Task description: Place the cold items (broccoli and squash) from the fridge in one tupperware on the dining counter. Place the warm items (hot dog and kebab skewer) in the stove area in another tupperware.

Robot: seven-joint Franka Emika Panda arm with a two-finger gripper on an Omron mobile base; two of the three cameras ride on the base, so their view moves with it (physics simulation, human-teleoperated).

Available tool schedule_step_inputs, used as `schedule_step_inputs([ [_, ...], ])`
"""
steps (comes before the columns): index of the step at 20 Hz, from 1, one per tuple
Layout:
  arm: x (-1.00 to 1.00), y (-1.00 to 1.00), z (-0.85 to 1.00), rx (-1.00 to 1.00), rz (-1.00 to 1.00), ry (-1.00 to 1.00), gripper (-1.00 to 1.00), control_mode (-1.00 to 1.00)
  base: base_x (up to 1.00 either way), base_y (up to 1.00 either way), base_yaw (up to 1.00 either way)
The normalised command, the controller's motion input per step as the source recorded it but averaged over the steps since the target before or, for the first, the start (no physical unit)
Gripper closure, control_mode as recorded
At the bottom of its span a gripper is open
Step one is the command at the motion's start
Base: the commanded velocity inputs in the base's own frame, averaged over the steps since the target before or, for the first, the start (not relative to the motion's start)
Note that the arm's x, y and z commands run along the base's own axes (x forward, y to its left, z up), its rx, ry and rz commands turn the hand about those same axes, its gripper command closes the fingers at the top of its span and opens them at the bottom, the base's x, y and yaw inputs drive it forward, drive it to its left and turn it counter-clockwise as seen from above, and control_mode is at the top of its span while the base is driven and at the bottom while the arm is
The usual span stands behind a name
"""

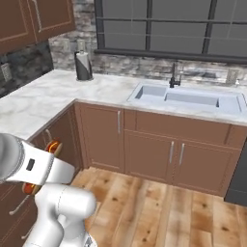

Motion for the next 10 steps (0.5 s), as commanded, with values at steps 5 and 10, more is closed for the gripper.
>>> schedule_step_inputs([
  [5, 0.00, 0.00, 0.00, 0.00, 0.00, 0.00, 1.00, 1.00, 0.49, 0.02, -0.22],
  [10, 0.00, 0.00, 0.00, 0.00, 0.00, 0.00, 1.00, 1.00, 0.46, 0.00, -0.74],
])
